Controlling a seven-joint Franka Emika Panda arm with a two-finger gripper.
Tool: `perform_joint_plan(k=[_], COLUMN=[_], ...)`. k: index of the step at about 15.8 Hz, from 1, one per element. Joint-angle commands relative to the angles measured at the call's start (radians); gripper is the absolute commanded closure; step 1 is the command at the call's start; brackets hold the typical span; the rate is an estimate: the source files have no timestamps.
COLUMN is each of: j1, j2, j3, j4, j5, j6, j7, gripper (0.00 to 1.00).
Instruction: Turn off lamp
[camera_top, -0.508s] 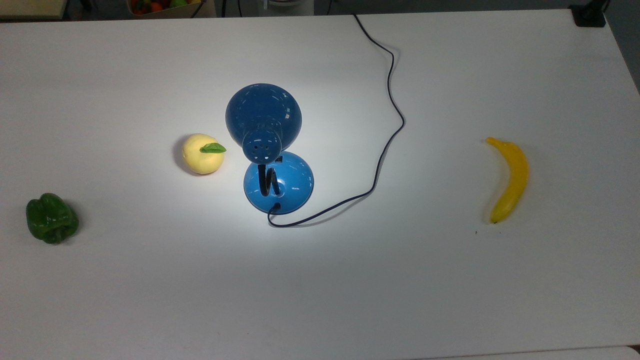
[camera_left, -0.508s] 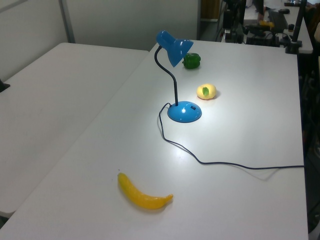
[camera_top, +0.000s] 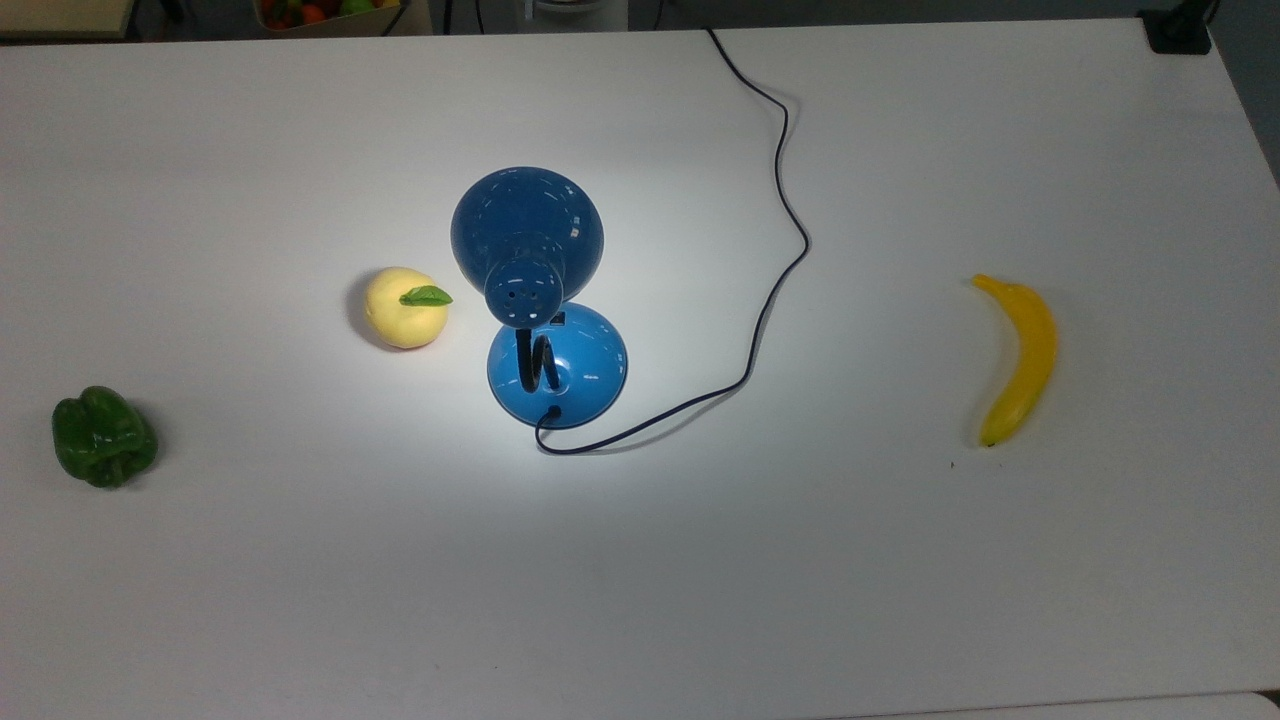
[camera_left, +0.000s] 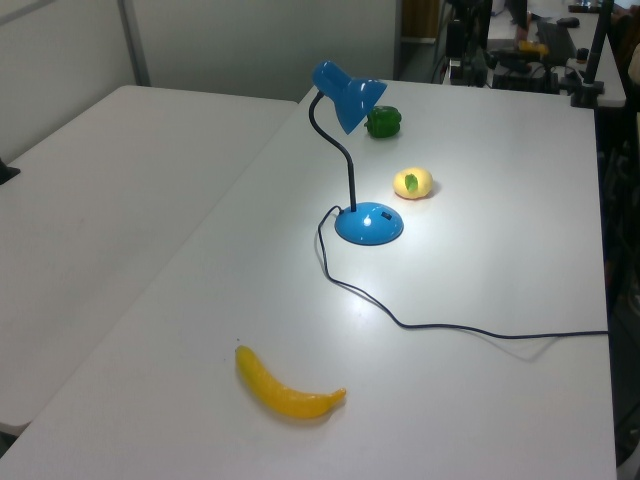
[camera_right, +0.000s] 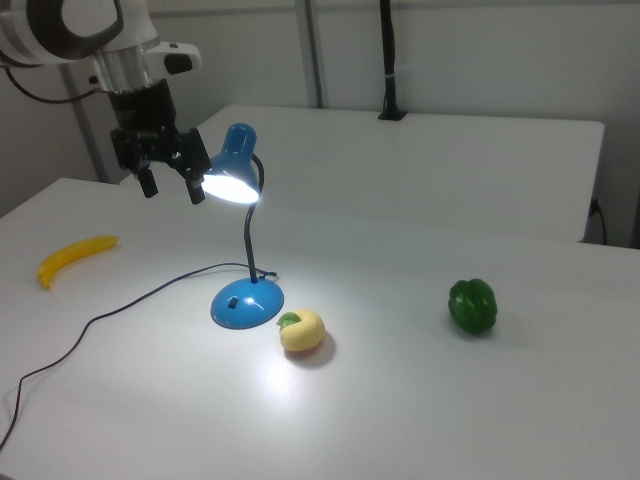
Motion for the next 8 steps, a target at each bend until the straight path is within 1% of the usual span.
perform_joint_plan(k=[1,8], j1=[-0.002,-0.002], j2=[-0.004,-0.004], j3=[-0.003,-0.003], j4=[-0.002,-0.002], j5=[0.006,0.016], j6=[-0.017,-0.018], j7=[-0.017,-0.017], gripper=[0.0,0.0])
